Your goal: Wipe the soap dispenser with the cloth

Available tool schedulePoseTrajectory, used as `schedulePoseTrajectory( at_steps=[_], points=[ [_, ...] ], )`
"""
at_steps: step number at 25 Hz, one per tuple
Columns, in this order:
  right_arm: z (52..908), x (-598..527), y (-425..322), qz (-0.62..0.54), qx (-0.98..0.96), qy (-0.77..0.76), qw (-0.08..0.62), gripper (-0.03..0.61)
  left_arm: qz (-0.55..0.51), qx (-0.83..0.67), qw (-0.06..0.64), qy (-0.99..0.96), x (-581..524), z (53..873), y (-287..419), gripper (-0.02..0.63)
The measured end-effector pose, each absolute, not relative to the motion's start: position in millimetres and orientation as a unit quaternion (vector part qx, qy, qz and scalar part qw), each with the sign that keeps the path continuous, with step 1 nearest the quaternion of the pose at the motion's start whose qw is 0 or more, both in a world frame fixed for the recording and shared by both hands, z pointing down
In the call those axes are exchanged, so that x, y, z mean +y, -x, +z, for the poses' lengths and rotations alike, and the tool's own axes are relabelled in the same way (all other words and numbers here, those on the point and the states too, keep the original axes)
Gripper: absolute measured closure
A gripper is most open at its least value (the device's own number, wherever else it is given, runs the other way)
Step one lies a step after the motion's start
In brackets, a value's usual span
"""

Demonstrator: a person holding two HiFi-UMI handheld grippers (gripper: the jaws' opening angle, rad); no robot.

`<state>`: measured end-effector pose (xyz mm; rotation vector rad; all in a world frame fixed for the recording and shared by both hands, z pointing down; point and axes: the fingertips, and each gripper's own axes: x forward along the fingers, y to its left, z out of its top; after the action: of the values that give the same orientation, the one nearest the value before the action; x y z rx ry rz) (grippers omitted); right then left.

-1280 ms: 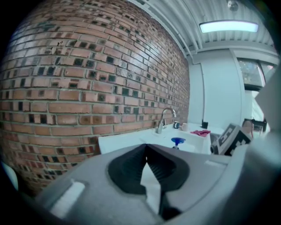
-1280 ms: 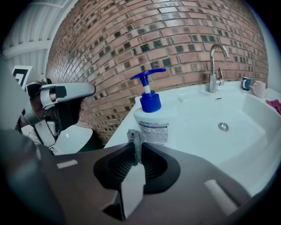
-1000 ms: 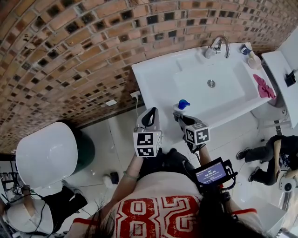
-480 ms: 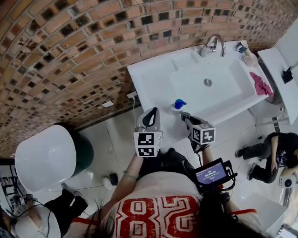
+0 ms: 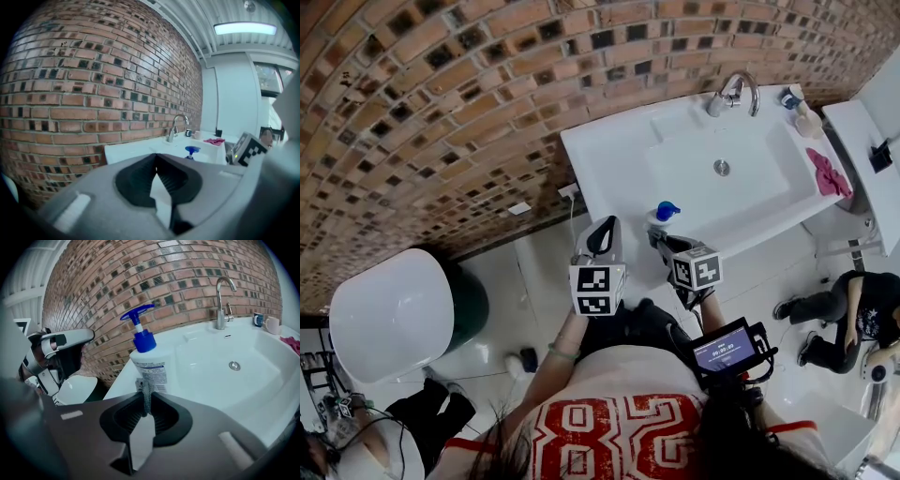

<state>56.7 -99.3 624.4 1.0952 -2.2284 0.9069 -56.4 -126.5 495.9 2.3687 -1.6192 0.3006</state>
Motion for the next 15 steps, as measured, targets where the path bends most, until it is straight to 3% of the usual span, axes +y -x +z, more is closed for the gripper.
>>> schedulePoseTrajectory(
  at_steps=[9,15],
  points=[
    [654,-103,-45,0.352,-0.803,-0.368,0.309,0.531,0.105,-0.569,0.130,-0.805,-129,497,73,0.609],
    [654,-101,-65,0.375,-0.788,-0.383,0.304,0.531,0.102,-0.565,0.132,-0.808,-130,497,73,0.610]
  ],
)
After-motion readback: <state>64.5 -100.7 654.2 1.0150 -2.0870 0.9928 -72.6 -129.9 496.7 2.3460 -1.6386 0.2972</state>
